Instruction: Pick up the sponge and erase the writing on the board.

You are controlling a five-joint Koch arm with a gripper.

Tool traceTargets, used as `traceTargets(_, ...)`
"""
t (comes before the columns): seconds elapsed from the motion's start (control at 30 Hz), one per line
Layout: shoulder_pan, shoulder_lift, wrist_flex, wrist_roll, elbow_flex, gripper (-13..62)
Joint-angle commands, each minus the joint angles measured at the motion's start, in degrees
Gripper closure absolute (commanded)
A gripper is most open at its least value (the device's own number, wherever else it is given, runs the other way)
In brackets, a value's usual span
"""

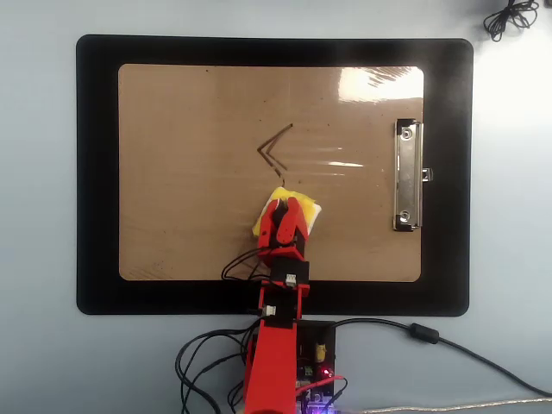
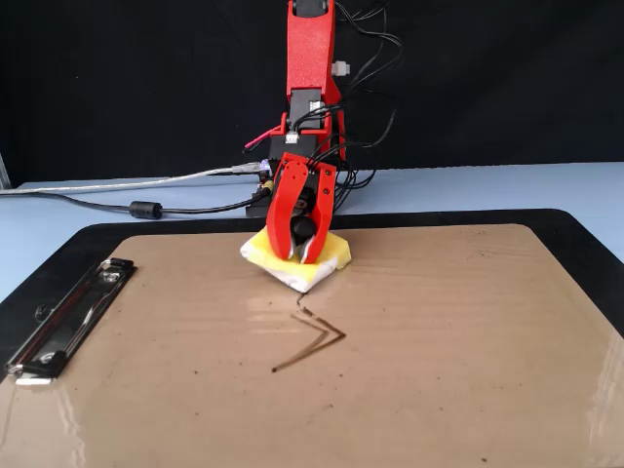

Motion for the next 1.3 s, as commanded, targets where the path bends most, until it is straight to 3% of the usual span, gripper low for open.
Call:
traceTargets(0.0,1.1,-11.9,-2.6,1.1,-8.6,57.4)
traceTargets(0.07,1.6,-24.3,-7.2,1.1,-18.3,57.4)
traceTargets(0.17,1.6,-27.8,-9.1,0.8,-22.1,57.4)
traceTargets(0.23,1.8,-20.8,-8.0,1.0,-16.1,57.4)
traceTargets(0.37,2.4,4.0,1.7,0.9,3.0,57.4)
traceTargets(0.4,2.8,4.1,2.9,0.8,3.1,57.4)
traceTargets(0.6,3.2,-21.4,2.0,0.4,-20.0,57.4)
traceTargets(0.77,4.7,-6.9,5.0,0.4,-10.5,57.4)
traceTargets(0.83,4.4,-8.2,4.4,0.4,-10.0,57.4)
traceTargets(1.0,4.0,-36.6,-1.2,0.4,-36.1,57.4)
traceTargets(1.07,4.1,-33.5,-0.8,0.2,-33.0,57.4)
traceTargets(1.2,3.8,-13.2,2.8,-0.4,-15.2,57.4)
traceTargets(1.27,3.5,-15.6,2.6,-1.7,-15.6,57.4)
